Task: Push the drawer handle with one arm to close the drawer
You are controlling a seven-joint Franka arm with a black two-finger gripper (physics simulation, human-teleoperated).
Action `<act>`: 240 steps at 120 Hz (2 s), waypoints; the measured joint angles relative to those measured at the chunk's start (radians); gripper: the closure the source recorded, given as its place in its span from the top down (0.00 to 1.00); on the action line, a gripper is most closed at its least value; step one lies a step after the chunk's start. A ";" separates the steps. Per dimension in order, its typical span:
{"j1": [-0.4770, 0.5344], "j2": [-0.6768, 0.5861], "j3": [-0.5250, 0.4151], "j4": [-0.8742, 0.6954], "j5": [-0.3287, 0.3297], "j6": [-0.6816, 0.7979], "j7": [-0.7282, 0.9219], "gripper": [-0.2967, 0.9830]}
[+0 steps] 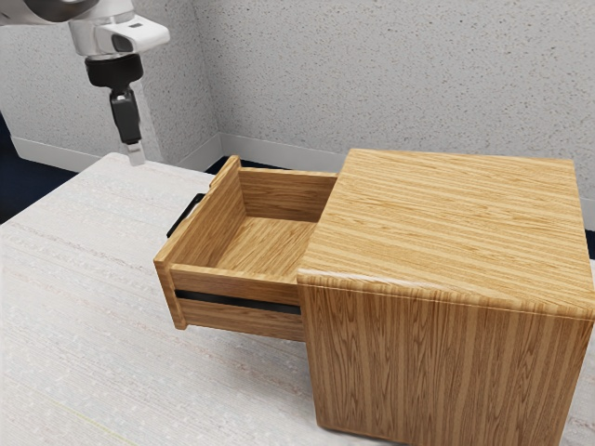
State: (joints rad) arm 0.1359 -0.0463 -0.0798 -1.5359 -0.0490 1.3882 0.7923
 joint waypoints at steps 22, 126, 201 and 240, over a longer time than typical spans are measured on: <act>0.001 -0.001 0.000 0.000 0.000 0.000 0.013 0.77; 0.018 -0.346 -0.009 -0.542 0.074 0.075 0.322 0.66; 0.008 -0.047 0.041 -0.380 0.181 0.360 0.429 0.17; -0.028 0.010 -0.008 -0.333 0.157 0.427 0.476 0.16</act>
State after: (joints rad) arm 0.1082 -0.0367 -0.0878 -1.8687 0.1083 1.8149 1.2684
